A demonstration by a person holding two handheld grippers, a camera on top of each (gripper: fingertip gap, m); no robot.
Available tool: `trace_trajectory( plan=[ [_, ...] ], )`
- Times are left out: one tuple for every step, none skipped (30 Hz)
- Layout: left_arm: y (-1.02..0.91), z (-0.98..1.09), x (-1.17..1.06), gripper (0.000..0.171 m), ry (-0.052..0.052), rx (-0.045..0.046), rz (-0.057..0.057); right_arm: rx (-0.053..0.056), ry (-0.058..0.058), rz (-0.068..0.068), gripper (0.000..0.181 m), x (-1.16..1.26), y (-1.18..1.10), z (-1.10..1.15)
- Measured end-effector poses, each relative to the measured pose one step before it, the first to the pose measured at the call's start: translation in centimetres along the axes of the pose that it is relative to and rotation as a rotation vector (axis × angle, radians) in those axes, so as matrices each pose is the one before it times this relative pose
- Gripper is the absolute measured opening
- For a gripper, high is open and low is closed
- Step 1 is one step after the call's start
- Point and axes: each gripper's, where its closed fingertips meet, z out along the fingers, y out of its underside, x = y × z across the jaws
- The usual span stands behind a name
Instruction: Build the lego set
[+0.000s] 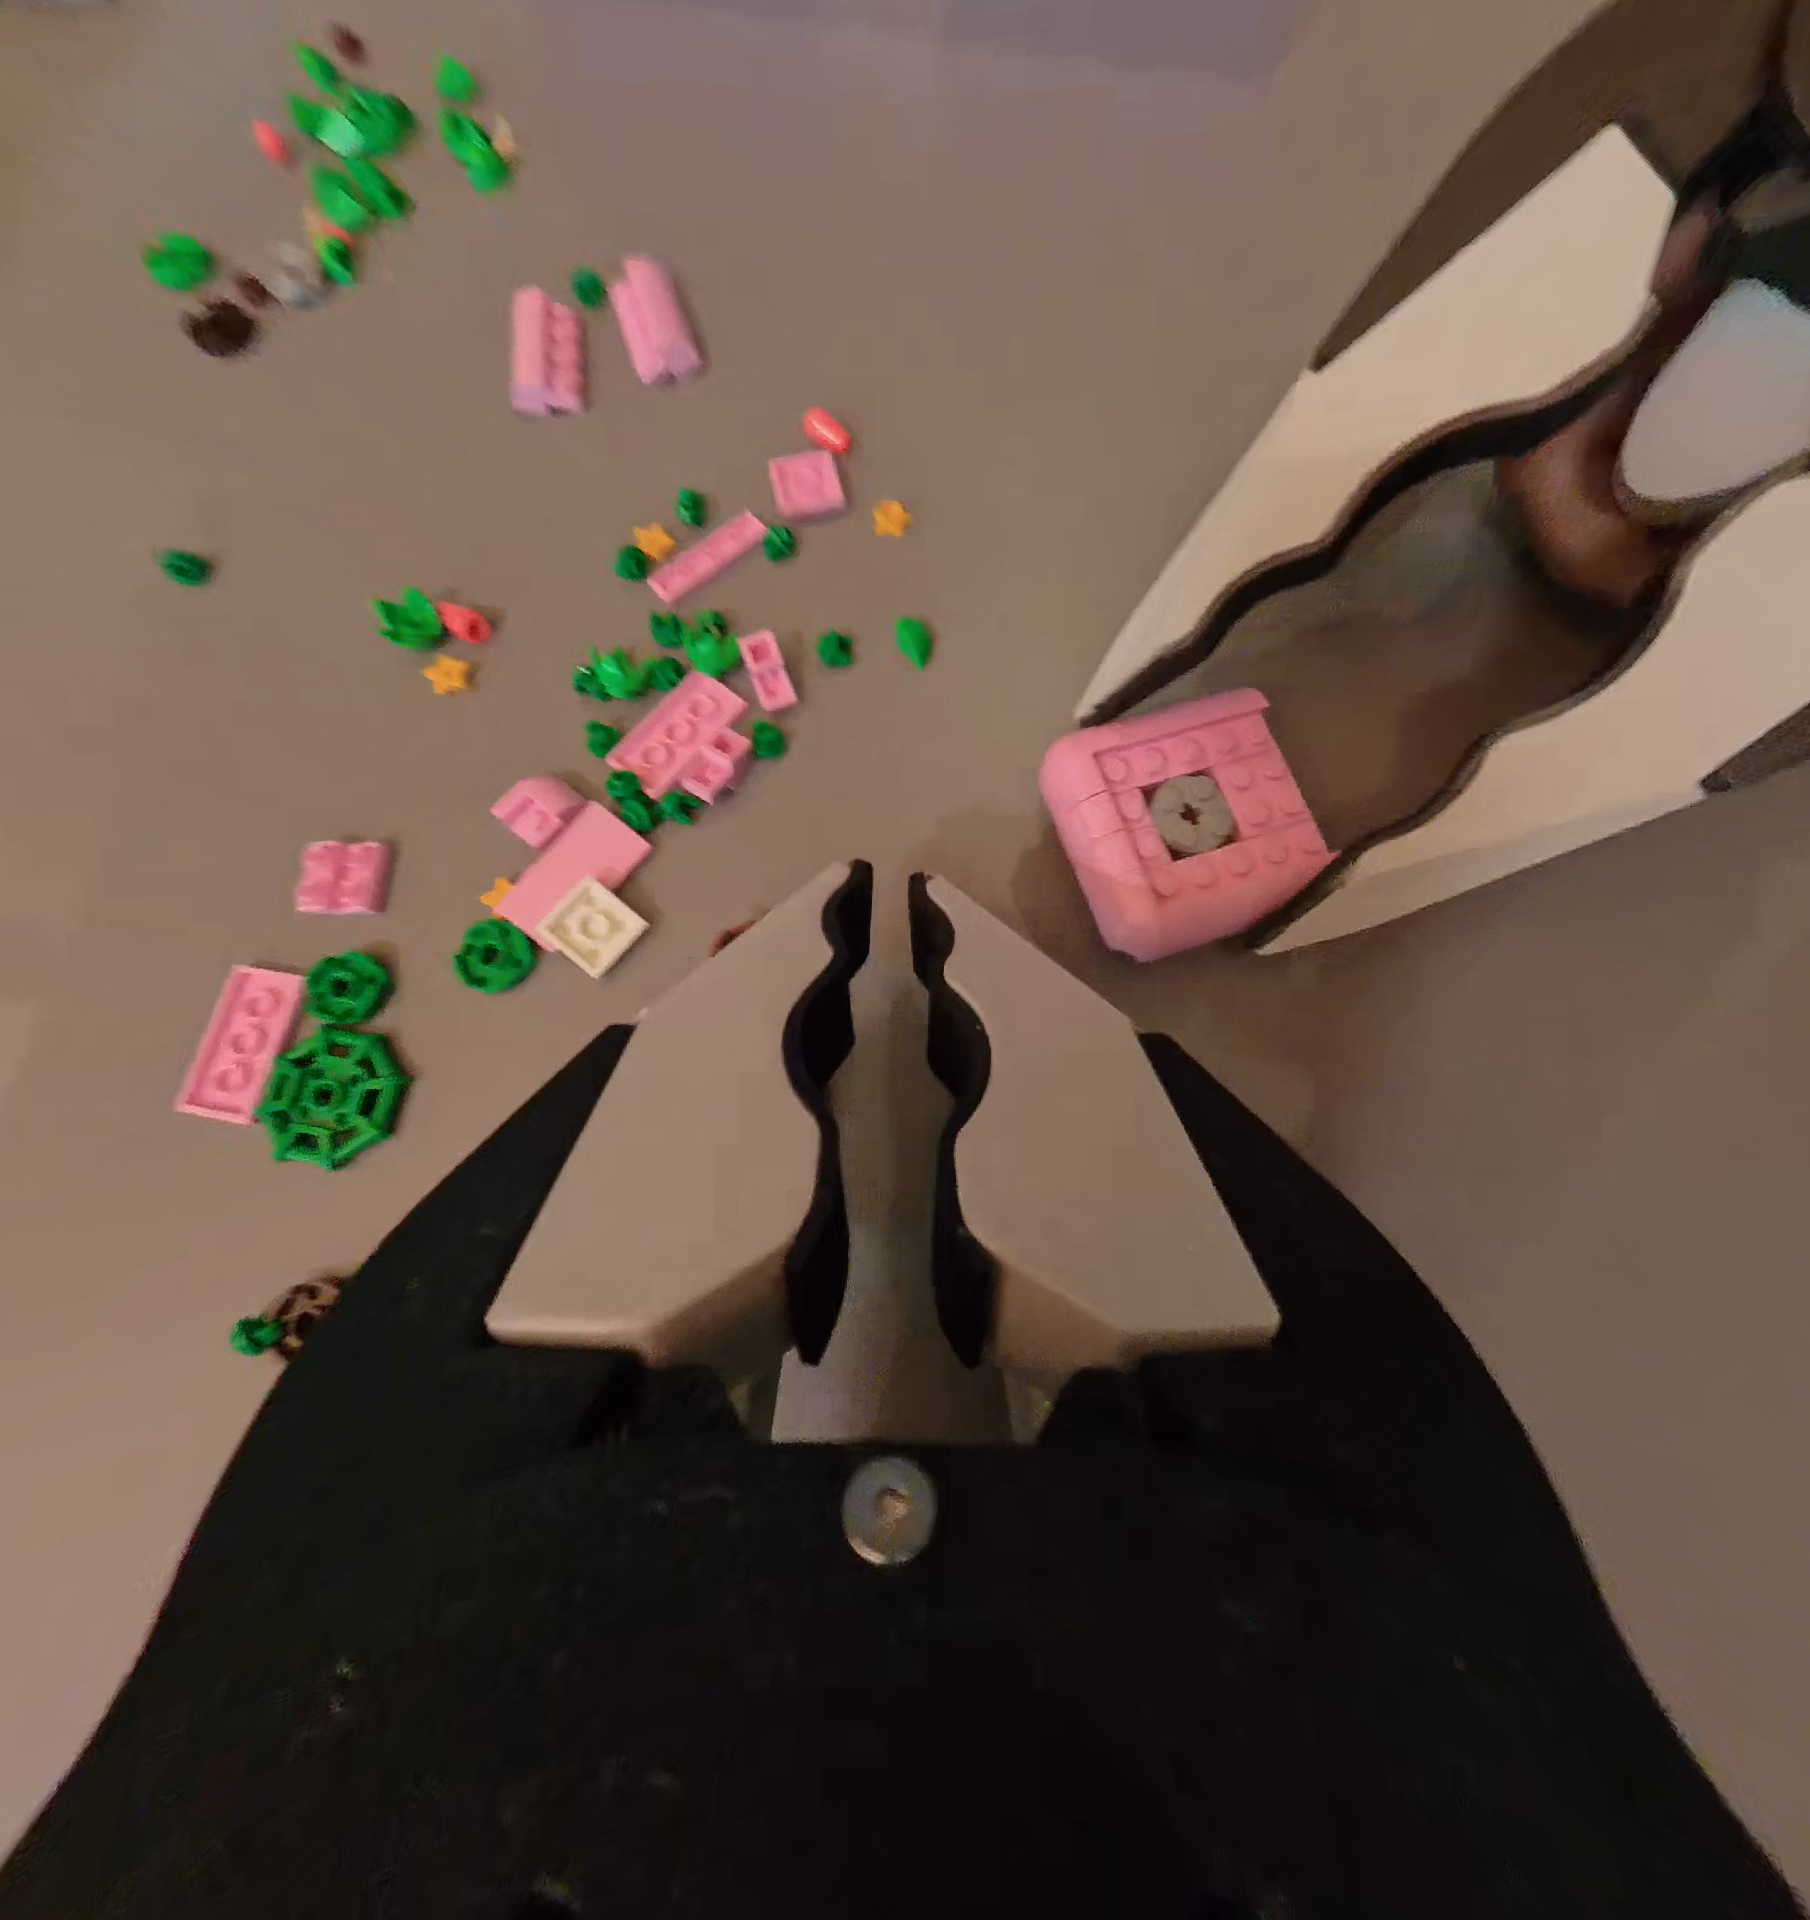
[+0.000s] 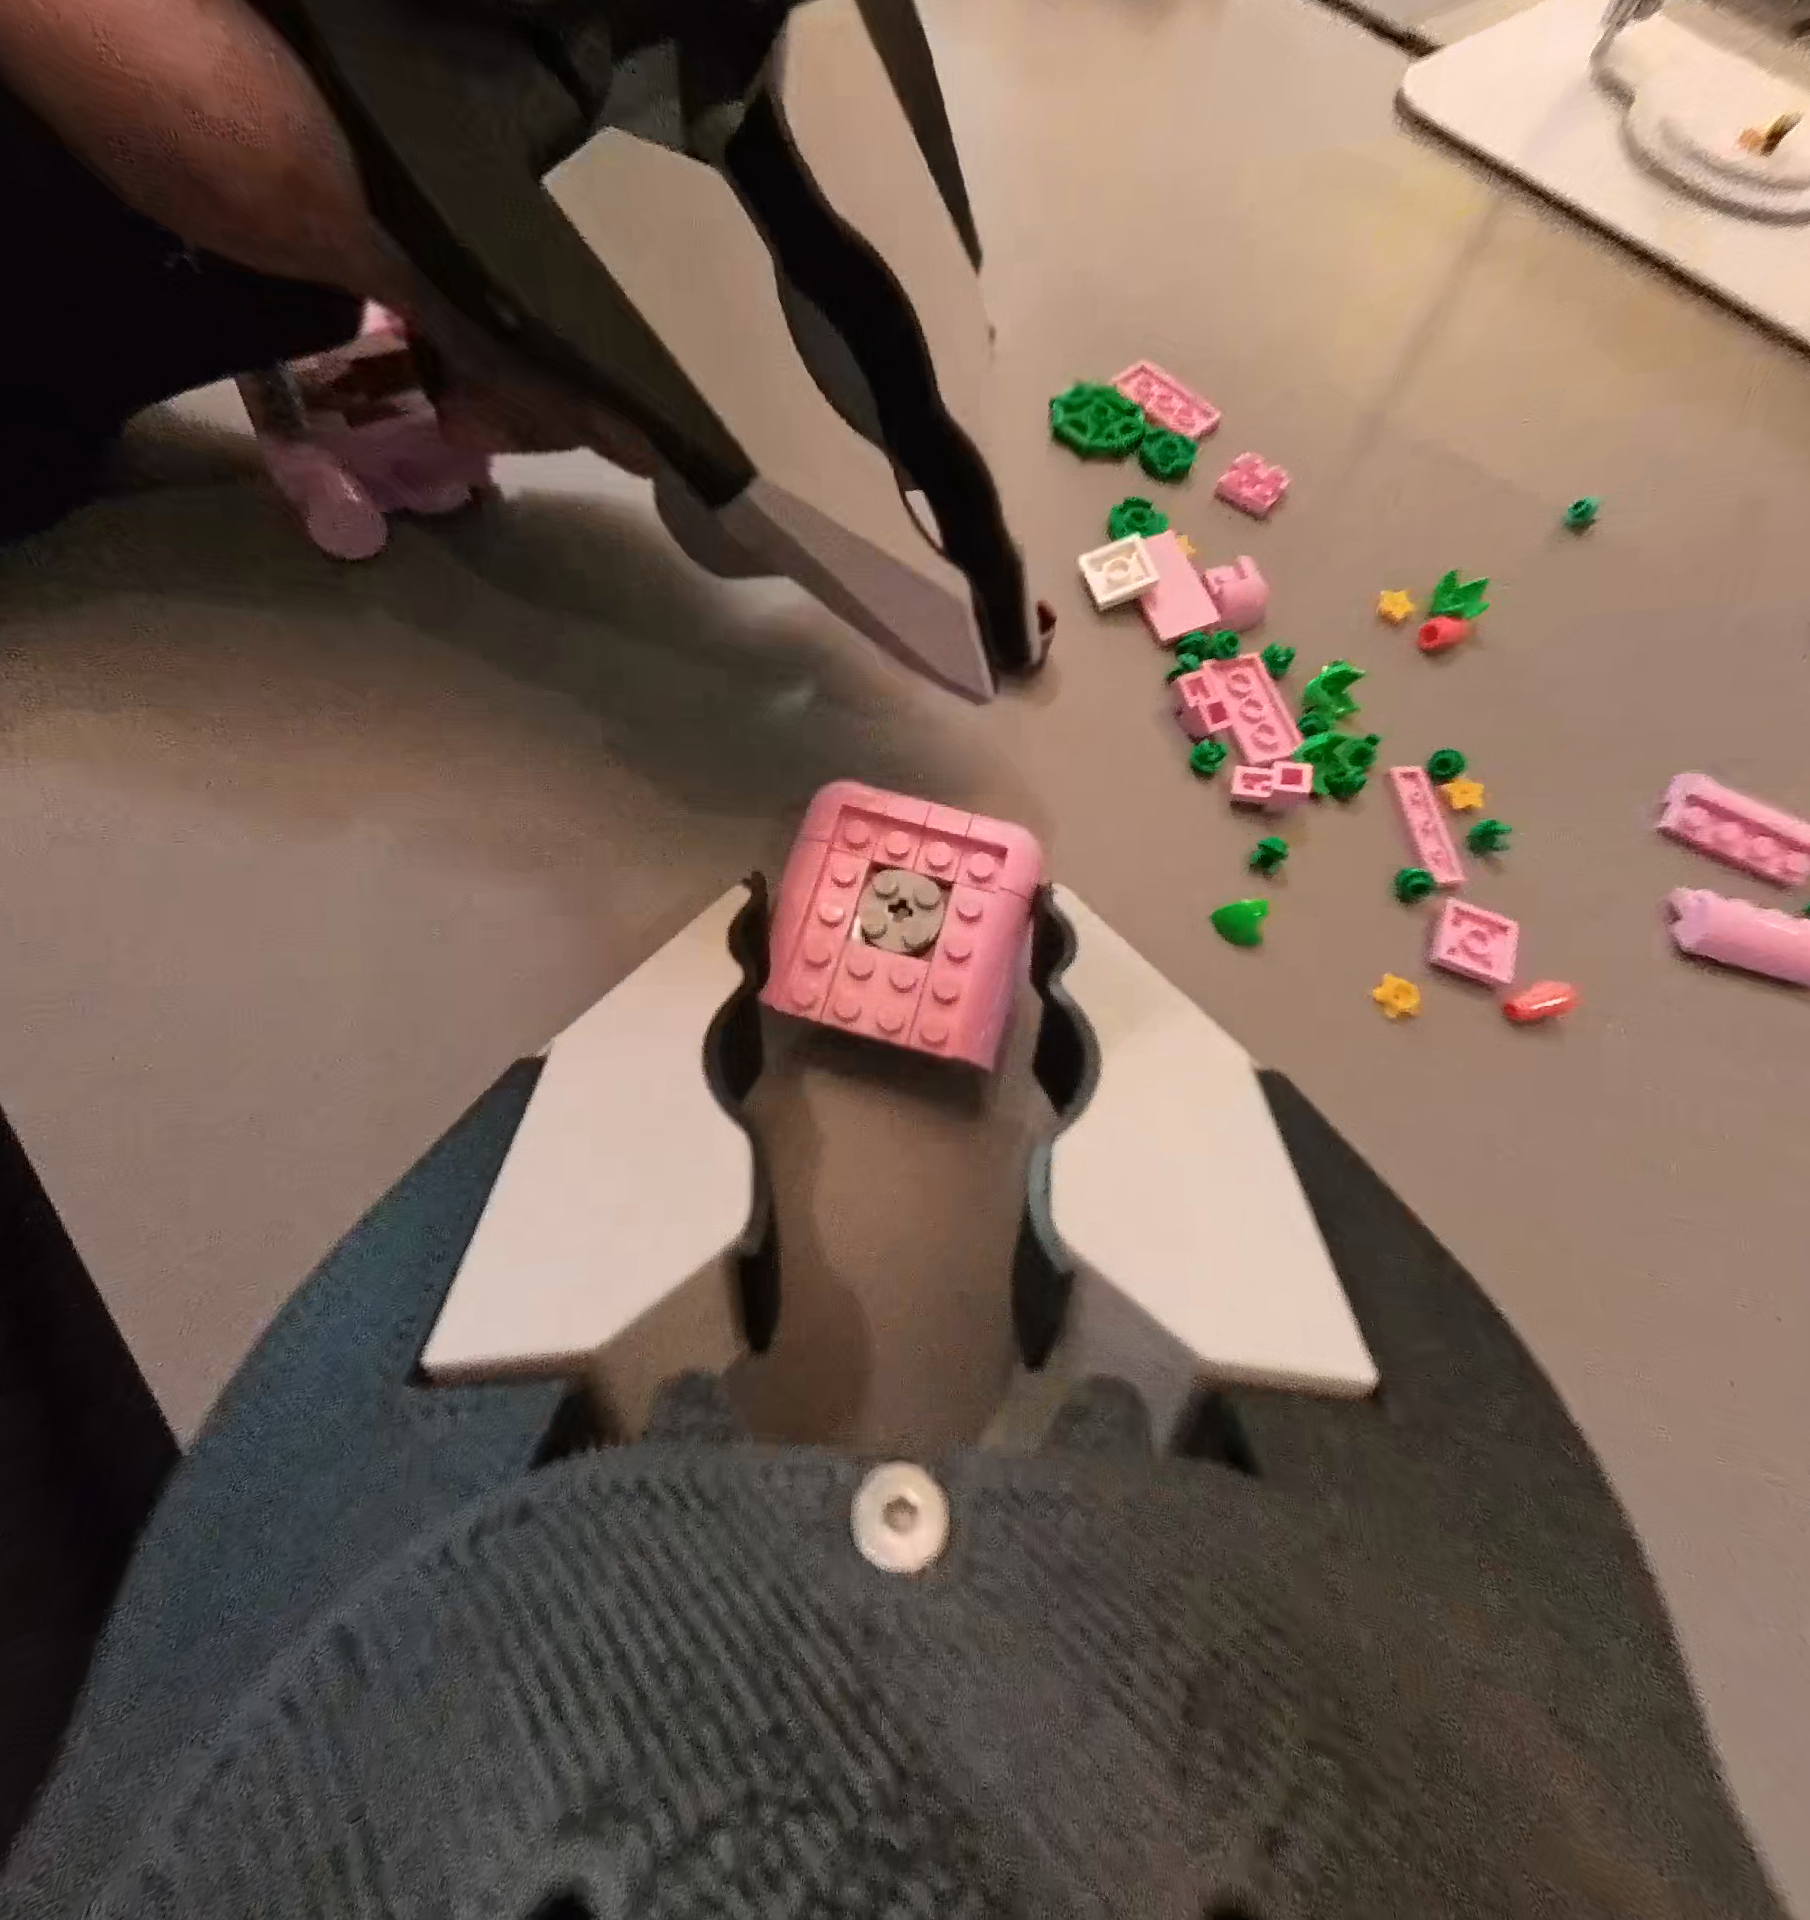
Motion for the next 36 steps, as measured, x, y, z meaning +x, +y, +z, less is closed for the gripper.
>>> trace_trajectory(
  plan=[
    [-0.476,-0.234,-0.304,0.006,-0.0156,0.02865,-0.0069,0.0219,0.0215,-0.03,0.05,0.718,-0.299,0.062],
    [-0.527,-0.204,-0.164,0.006,-0.0053,0.03217,-0.0132,0.0114,0.0288,-0.0406,0.05,0.538,-0.335,0.045],
    [-0.518,-0.16,0.134,0.009,0.0148,0.03244,-0.0195,0.0059,0.036,-0.0428,0.05,0.667,-0.771,0.434],
    [-0.444,-0.113,0.386,0.016,0.0326,0.02847,-0.0258,0.013,0.0348,-0.039,0.05,0.314,-0.216,-0.082],
    [-0.388,-0.044,0.436,0.025,0.0376,0.02459,-0.0326,0.0195,0.0225,-0.0306,0.05,0.096,-0.294,-0.146],
    [-0.336,-0.009,0.515,0.033,0.0439,0.02097,-0.036,0.0226,0.0139,-0.022,0.05,0.024,-0.303,-0.128],
    [-0.264,0.024,0.596,0.04,0.0498,0.01762,-0.0389,0.0268,0.0145,-0.0184,0.05,0.027,-0.439,-0.132],
    [-0.207,0.059,0.632,0.047,0.0521,0.01381,-0.0405,0.0312,0.0127,-0.02,0.05,0.038,-0.461,-0.195],
    [-0.078,0.103,0.701,0.051,0.0571,0.0075,-0.04,0.0344,0.0086,-0.0235,0.05,0.008,-0.568,-0.183],
    [0.044,0.151,0.744,0.051,0.0609,-0.00043,-0.0395,0.0372,0.0064,-0.0273,0.05,-0.056,-0.704,-0.226],
    [0.154,0.19,0.774,0.049,0.063,-0.00794,-0.0358,0.0396,0.0048,-0.0303,0.05,-0.059,-0.748,-0.198],
    [0.173,0.206,0.782,0.045,0.0611,-0.0107,-0.0263,0.0352,0.0049,-0.0321,0.05,-0.038,-0.714,-0.159],
    [0.068,0.166,0.853,0.036,0.0612,-0.00648,-0.0168,0.0266,0.0053,-0.0346,0.05,-0.027,-0.604,-0.1],
    [-0.159,0.068,0.919,0.021,0.0617,0.00666,-0.0129,0.0168,0.0107,-0.036,0.049,0.051,-0.41,-0.004],
    [-0.343,-0.014,0.616,0.009,0.0397,0.0191,-0.0104,0.0081,0.0212,-0.0327,0.048,0.201,-0.261,0.046],
    [-0.4,-0.117,-0.044,0.007,-0.0037,0.02443,-0.0048,0.0175,0.0276,-0.0208,0.047,0.371,-0.307,0.077],
    [-0.346,-0.202,-0.106,0.007,-0.0048,0.0215,-0.0013,0.0334,0.0429,0.001,0.048,0.592,-0.462,-0.143],
    [-0.272,-0.279,-0.049,0.007,0.0013,0.01804,-0.0044,0.0432,0.0533,0.0304,0.058,0.845,-0.517,-0.244],
    [-0.353,-0.31,-0.014,0.007,0.0047,0.02327,-0.0062,0.0499,0.0389,0.0569,0.061,0.708,-0.615,-0.268],
    [-0.446,-0.317,0.108,0.007,0.0118,0.02878,-0.0069,0.051,0.0255,0.0771,0.061,0.657,-0.608,-0.345],
    [-0.525,-0.272,0.333,0.007,0.0229,0.03214,-0.0055,0.0423,0.0099,0.0888,0.059,0.568,-0.549,-0.331],
    [-0.567,-0.234,0.519,0.007,0.0319,0.03361,-0.0028,0.0274,-0.0067,0.1005,0.059,0.423,-0.43,-0.217],
    [-0.567,-0.157,0.633,0.007,0.0354,0.03243,0.0008,0.0089,-0.0128,0.1108,0.058,0.359,-0.22,-0.078],
    [-0.491,-0.078,0.602,0.006,0.0311,0.02821,0.005,-0.0005,-0.0222,0.1108,0.059,0.189,-0.074,0.023],
    [-0.411,-0.017,0.511,0.006,0.0228,0.02336,0.0085,0.0005,-0.0339,0.1021,0.058,-0.055,-0.057,0.063],
    [-0.346,0.044,0.426,0.006,0.0168,0.02018,0.0114,0.0048,-0.0397,0.0898,0.054,-0.243,-0.069,0.059],
    [-0.251,0.065,0.423,0.007,0.0157,0.01509,0.0122,0.0088,-0.0346,0.0766,0.051,-0.252,-0.084,0.073],
    [-0.172,0.096,0.37,0.007,0.0134,0.01083,0.0092,0.0116,-0.0325,0.0639,0.044,-0.281,-0.085,0.056],
    [-0.141,0.111,0.21,0.007,0.0051,0.00965,0.0033,0.0086,-0.0396,0.0513,0.036,-0.407,-0.002,0.045],
    [-0.046,0.118,0.105,0.007,0.003,0.00557,-0.0018,0.0055,-0.0299,0.0439,0.029,-0.269,0.061,0.072],
    [0.101,0.143,-0.035,0.007,-0.0017,-0.00337,-0.0063,0.0018,-0.0258,0.0334,0.012,-0.19,0.079,0.047],
    [0.128,0.046,-0.017,0.008,0.0021,-0.00529,0.0006,0.0043,-0.028,0.0271,0.008,-0.246,-0.032,-0.009],
    [0.039,-0.013,-0.006,0.008,0.0006,-0.00272,-0.0028,-0.0029,-0.0117,0.0189,0.008,-0.007,0.004,-0.024],
    [0.137,-0.017,0.039,0.009,0.0002,-0.00981,0.0062,-0.0103,-0.0129,0.0073,0.007,-0.065,0.065,-0.03],
    [0.141,-0.032,-0.053,0.011,-0.0064,-0.00904,0.0123,-0.0115,-0.0044,-0.0016,0.006,0.021,0.052,-0.045],
    [0.088,-0.06,-0.116,0.018,-0.0097,-0.00608,0.0085,-0.004,0.0106,-0.0088,0.006,0.176,-0.059,-0.105]
  ],
)
